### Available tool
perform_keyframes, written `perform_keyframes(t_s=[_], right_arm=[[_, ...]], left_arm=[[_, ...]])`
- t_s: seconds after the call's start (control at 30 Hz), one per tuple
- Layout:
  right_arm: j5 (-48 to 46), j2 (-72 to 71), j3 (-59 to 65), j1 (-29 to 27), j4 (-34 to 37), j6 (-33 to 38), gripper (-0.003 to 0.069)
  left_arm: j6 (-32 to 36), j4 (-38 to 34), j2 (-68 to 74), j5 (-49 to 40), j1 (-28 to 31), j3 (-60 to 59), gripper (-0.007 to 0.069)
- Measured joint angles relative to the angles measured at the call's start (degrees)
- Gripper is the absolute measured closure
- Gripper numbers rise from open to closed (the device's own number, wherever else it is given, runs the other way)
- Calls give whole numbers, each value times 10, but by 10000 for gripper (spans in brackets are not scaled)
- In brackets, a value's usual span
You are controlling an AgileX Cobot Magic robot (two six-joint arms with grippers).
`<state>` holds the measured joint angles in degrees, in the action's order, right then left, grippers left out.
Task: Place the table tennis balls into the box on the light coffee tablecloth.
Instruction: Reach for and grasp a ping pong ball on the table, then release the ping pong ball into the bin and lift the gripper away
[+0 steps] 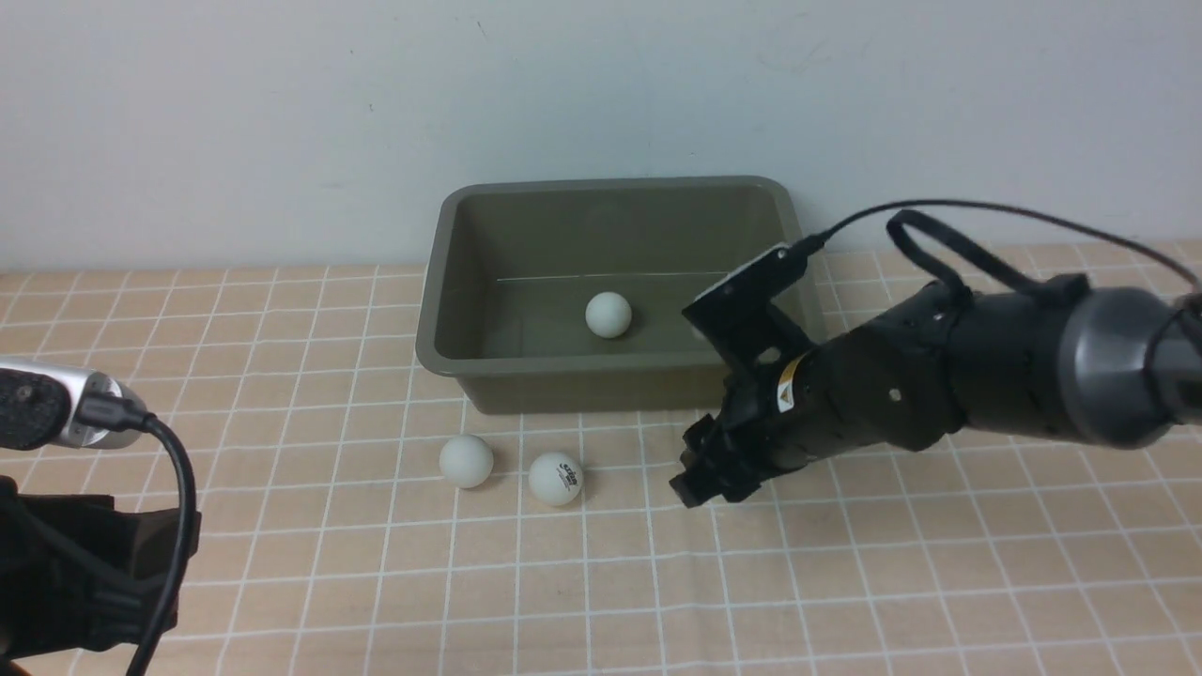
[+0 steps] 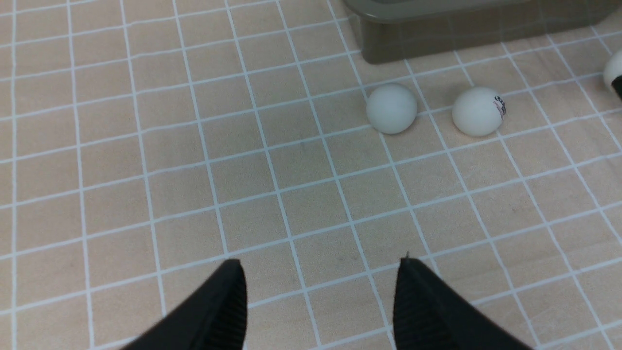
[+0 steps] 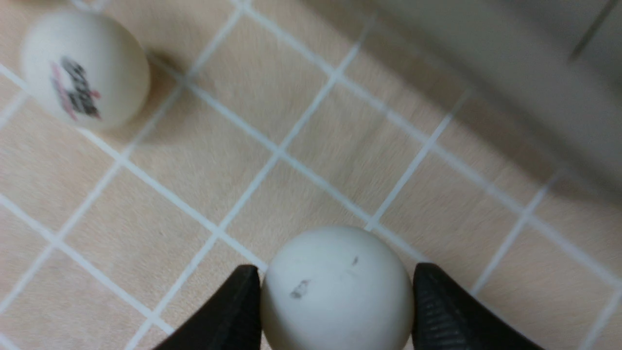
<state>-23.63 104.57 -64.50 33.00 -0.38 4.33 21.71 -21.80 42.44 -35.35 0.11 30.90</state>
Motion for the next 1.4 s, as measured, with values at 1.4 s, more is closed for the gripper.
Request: perform_keyframes(t_s=[1.4], right_arm=[[-279,26,-364,-96,-42,40,194]], left_arm=[[8,-15,0,0,0,0,283]])
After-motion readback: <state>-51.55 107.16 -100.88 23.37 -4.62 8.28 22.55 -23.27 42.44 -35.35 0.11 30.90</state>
